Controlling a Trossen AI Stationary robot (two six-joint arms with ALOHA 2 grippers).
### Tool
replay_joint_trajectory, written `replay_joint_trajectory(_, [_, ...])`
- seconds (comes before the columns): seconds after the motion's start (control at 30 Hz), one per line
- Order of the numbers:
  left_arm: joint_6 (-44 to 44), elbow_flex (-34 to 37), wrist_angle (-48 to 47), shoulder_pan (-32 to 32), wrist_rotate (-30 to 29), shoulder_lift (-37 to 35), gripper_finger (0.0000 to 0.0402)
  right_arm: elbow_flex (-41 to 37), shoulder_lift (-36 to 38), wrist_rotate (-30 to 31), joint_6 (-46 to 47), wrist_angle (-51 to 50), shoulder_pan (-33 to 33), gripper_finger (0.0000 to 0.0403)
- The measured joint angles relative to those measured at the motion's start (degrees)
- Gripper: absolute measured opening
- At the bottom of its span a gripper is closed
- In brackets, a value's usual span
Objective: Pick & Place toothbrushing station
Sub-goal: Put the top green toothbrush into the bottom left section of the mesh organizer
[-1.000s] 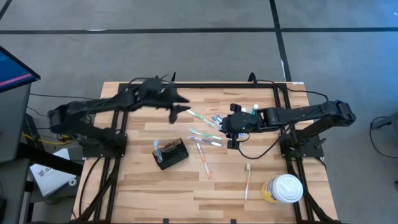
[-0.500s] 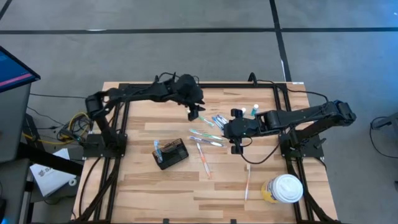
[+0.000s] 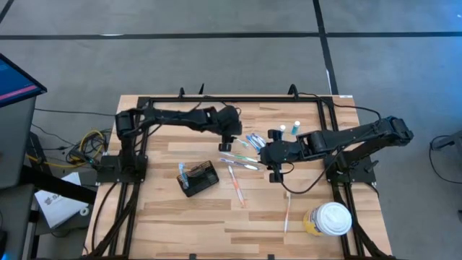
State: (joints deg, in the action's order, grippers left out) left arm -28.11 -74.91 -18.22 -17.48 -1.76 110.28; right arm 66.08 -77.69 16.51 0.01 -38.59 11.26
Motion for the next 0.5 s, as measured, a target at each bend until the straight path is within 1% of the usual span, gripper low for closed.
replay_joint_trajectory(0.33, [-0.35, 0.06, 0.78, 0.25, 0.01, 2.44, 0.0150, -0.04, 0.02, 0.02, 0.04, 0.00, -0.01, 0.0118])
replay_joint_trajectory(0.5, [-0.23, 0.04, 0.77, 0.59, 2.07, 2.49, 0.0150, -0.04, 0.02, 0.02, 0.03, 0.00, -0.01, 0.0118])
